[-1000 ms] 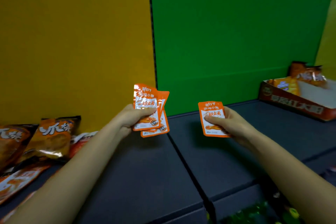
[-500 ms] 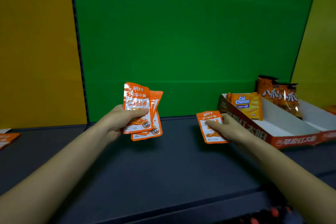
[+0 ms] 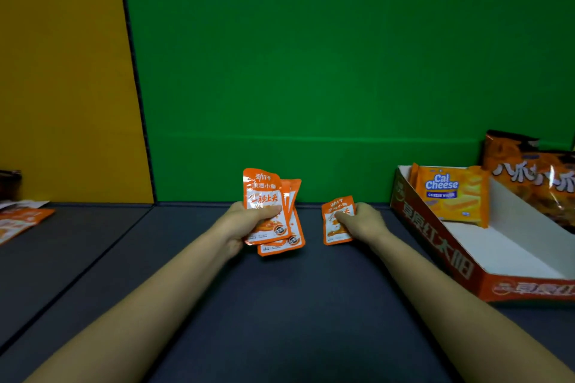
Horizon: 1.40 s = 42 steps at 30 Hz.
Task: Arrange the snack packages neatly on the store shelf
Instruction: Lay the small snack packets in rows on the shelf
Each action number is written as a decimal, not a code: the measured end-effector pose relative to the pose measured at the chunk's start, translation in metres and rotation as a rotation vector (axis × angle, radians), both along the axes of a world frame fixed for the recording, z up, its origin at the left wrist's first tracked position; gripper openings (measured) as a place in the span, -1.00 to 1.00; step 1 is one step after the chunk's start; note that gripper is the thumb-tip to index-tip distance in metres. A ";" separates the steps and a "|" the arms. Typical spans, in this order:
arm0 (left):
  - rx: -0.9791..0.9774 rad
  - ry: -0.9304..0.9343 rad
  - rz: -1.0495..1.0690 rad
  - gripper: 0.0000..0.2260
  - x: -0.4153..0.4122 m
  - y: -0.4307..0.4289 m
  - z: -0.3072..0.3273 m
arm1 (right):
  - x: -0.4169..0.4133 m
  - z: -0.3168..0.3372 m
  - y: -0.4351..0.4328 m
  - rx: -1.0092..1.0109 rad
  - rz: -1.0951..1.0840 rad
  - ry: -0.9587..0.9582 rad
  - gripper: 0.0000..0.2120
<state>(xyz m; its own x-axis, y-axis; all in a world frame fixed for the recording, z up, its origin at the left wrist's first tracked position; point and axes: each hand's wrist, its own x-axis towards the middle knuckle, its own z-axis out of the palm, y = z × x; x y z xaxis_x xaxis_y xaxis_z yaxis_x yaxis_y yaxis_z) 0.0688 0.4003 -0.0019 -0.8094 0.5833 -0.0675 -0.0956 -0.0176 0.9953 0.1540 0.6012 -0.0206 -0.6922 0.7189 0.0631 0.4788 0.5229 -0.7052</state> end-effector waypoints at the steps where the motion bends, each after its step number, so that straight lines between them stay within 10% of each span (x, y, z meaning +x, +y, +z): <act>1: 0.009 0.012 0.003 -0.95 -0.002 0.005 -0.001 | -0.004 0.000 -0.002 0.079 -0.018 -0.035 -0.58; 16: 0.134 0.031 -0.023 -0.84 -0.015 0.006 -0.016 | -0.009 -0.002 -0.012 0.665 -0.037 -0.245 -0.47; 22: 0.228 0.026 -0.060 -0.85 -0.008 0.009 -0.016 | -0.001 0.013 -0.043 -0.136 0.419 0.274 -0.70; 28: 0.263 -0.001 -0.093 -0.79 -0.004 0.010 -0.014 | 0.000 0.013 -0.060 -0.425 0.511 0.400 -0.87; 42: 0.258 0.022 0.001 -0.86 -0.010 0.012 -0.016 | 0.012 0.031 -0.045 0.028 0.054 0.466 -0.78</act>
